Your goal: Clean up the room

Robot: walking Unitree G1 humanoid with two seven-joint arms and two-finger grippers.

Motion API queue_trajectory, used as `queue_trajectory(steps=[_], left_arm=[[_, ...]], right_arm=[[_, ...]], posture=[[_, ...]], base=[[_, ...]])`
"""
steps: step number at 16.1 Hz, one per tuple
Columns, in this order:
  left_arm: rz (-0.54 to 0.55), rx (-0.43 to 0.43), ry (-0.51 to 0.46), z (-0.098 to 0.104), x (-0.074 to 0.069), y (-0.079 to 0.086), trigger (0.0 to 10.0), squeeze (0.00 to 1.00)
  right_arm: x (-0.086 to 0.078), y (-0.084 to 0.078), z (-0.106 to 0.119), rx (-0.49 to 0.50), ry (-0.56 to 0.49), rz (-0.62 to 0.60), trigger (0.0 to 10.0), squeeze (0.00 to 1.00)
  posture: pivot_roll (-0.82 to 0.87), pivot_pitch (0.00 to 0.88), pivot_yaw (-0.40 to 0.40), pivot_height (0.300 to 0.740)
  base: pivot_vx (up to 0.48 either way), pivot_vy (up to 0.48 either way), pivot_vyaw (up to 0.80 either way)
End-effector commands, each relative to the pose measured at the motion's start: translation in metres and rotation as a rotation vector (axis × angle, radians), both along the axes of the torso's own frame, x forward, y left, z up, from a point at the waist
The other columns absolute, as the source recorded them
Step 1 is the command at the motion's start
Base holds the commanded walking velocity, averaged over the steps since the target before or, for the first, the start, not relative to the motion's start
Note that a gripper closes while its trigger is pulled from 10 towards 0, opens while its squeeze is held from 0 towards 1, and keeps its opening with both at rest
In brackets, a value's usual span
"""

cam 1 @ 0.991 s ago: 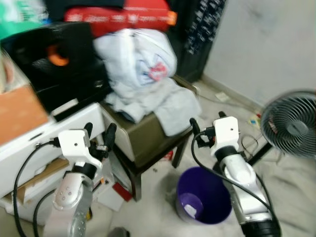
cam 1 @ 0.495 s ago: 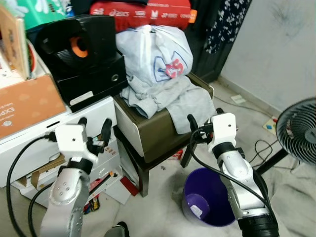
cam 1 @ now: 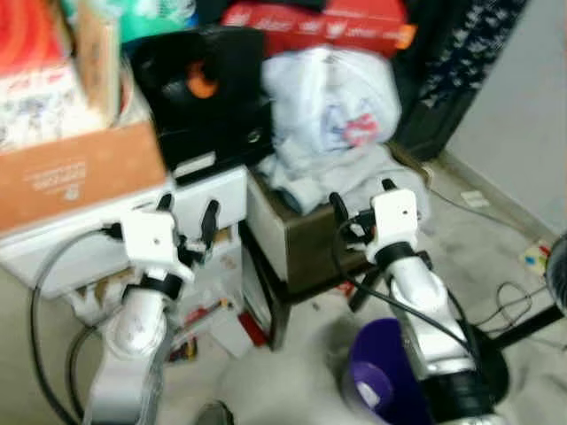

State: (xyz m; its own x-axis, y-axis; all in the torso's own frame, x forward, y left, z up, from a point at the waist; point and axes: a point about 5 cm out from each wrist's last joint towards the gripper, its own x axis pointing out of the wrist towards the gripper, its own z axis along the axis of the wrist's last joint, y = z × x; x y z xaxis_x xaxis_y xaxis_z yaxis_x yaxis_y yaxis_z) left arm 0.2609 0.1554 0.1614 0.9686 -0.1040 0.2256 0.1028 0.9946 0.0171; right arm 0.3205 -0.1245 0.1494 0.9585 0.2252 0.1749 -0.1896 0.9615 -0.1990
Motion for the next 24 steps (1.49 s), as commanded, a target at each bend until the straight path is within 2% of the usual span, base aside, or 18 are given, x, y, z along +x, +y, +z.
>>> queue_trajectory(steps=[1, 6, 11, 24], left_arm=[[0.024, 0.012, -0.007, 0.000, -0.002, 0.002, 10.0, 0.00], [0.052, 0.050, 0.034, -0.011, -0.011, 0.013, 10.0, 0.00], [0.022, 0.062, 0.025, -0.009, -0.005, 0.009, 10.0, 0.00], [-0.008, 0.052, 0.035, -0.010, -0.004, 0.006, 10.0, 0.00]], right_arm=[[0.000, -0.007, -0.003, 0.002, 0.008, -0.027, 10.0, 0.00], [-0.015, -0.034, -0.017, -0.038, 0.045, -0.079, 10.0, 0.00], [-0.013, -0.025, -0.014, -0.020, 0.033, -0.074, 10.0, 0.00], [-0.011, -0.021, -0.015, -0.012, 0.034, -0.065, 10.0, 0.00]], posture=[[0.00, 0.089, -0.076, 0.740], [-0.01, 0.060, -0.065, 0.740], [-0.01, 0.057, -0.052, 0.740], [-0.01, 0.064, -0.053, 0.740]], base=[[0.000, 0.000, 0.00], [0.000, 0.000, 0.00], [0.000, 0.000, 0.00], [0.000, 0.000, 0.53]])
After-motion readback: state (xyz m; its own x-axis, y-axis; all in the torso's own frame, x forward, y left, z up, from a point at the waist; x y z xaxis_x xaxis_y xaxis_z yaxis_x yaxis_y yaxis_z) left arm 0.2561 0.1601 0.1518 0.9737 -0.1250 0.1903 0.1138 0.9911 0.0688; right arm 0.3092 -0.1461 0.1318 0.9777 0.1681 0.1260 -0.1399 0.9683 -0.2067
